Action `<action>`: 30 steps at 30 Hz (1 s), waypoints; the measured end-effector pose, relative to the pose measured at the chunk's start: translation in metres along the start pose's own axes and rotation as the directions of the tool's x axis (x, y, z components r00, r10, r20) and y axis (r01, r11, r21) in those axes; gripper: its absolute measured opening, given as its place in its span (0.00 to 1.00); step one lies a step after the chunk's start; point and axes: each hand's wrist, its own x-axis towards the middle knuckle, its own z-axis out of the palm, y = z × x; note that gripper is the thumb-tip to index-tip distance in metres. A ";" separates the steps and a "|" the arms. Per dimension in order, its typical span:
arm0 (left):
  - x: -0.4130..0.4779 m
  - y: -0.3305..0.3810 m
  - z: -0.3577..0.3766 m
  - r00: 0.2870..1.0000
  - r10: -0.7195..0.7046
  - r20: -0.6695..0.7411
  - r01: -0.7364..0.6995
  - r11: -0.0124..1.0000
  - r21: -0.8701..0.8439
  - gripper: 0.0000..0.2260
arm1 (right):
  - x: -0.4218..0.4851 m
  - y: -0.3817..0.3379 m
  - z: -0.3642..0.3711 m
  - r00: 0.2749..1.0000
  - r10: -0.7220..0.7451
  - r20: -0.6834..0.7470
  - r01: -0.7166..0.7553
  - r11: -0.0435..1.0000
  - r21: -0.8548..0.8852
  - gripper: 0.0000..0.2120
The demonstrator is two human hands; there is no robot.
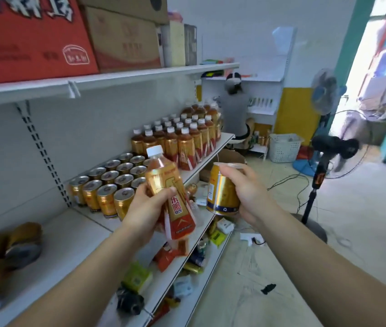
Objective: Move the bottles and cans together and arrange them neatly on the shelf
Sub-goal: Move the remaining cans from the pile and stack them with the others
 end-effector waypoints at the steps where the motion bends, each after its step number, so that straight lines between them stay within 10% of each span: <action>1: 0.014 0.003 -0.004 0.999 0.017 -0.029 -0.016 1.000 0.008 0.24 | 0.014 0.003 0.004 1.000 -0.003 0.012 0.003 1.000 -0.023 0.22; 18: 0.203 0.049 -0.055 0.874 0.228 -0.429 -0.203 0.974 0.105 0.13 | 0.228 0.086 0.086 0.925 0.037 0.377 0.124 0.912 -0.391 0.16; 30: 0.223 0.052 -0.044 0.642 0.265 -0.719 -0.156 0.964 0.216 0.18 | 0.285 0.145 0.125 0.563 0.100 0.820 0.389 0.844 -0.370 0.24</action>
